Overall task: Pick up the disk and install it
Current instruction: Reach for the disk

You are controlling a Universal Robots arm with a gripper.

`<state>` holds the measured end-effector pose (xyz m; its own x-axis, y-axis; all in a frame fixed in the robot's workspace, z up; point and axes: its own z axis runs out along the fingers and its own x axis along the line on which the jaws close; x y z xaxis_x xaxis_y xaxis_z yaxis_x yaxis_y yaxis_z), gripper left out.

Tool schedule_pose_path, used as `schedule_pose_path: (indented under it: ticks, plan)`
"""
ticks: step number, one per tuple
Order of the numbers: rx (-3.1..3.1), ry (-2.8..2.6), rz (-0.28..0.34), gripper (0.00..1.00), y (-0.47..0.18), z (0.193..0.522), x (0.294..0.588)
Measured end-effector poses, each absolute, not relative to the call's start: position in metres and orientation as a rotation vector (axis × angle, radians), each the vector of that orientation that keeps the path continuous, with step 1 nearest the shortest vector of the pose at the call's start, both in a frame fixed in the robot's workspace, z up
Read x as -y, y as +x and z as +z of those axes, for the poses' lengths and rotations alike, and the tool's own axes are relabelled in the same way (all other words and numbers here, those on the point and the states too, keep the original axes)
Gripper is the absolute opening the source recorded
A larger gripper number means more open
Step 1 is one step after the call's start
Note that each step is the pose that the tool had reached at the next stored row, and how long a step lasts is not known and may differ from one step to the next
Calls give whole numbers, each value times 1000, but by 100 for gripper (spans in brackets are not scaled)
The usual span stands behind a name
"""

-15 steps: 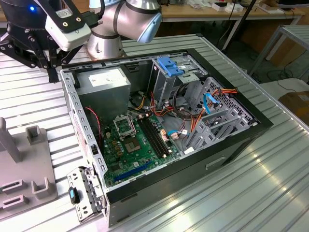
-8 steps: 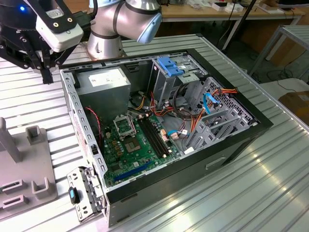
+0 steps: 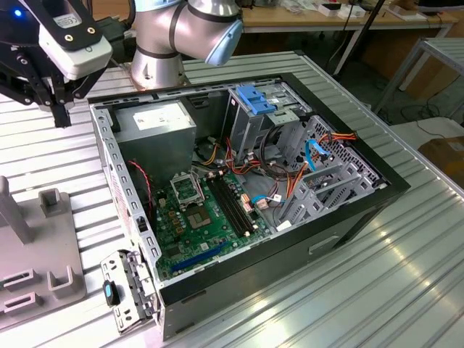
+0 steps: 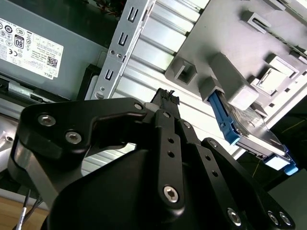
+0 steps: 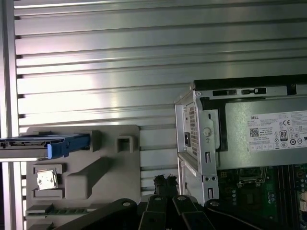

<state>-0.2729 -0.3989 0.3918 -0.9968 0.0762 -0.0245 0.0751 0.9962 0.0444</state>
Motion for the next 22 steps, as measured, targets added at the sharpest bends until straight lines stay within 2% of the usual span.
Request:
schedule_pose_path:
  ticks: [22]
  plan:
    - [-3112, 118, 68, 11, -294, 392, 399]
